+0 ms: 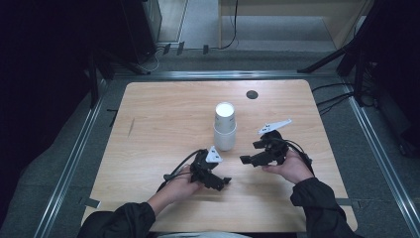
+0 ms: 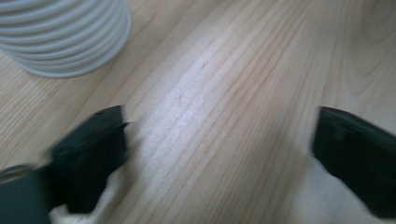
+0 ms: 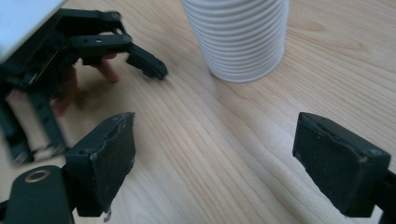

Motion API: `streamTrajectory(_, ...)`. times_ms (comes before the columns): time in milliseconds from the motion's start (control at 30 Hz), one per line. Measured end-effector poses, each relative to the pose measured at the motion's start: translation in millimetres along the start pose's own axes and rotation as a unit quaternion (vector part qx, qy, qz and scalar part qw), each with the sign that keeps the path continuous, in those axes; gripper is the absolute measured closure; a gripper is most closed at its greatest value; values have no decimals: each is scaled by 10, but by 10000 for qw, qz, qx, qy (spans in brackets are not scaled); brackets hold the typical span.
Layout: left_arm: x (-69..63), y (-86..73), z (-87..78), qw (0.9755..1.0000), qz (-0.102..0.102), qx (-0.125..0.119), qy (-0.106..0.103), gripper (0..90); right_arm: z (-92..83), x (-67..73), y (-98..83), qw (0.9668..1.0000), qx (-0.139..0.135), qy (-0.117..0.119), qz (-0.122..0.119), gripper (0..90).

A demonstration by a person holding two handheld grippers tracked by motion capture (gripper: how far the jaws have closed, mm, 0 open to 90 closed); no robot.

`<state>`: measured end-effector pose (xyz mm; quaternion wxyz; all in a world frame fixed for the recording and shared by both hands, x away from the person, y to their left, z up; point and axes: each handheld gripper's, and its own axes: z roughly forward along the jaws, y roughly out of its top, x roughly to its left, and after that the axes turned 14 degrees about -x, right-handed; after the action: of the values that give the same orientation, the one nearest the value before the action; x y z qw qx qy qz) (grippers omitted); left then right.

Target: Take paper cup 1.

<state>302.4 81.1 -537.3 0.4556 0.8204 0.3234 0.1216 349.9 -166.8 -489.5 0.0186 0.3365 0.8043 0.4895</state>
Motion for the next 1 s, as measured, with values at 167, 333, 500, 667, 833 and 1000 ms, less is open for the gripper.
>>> streamTrajectory(167,119,148,-246,9976,-404,-25,-553,129,-36,40,49,9996,-105,77,-243,186)
streamTrajectory(333,127,184,-388,9986,-274,-80,-450,135,-35,60,70,9993,-83,207,-310,239)
streamTrajectory(500,180,259,-455,9988,-280,264,-301,158,-38,121,64,9954,59,178,-940,349)
streamTrajectory(667,244,274,-508,9983,-397,238,-360,164,-53,125,56,9952,-7,148,-965,400)
streamTrajectory(833,238,284,-555,9994,-78,151,-287,224,-57,143,84,9957,294,203,-853,441)
streamTrajectory(1000,264,285,-572,9988,-156,158,-444,219,-82,203,125,9936,179,244,-1089,422)
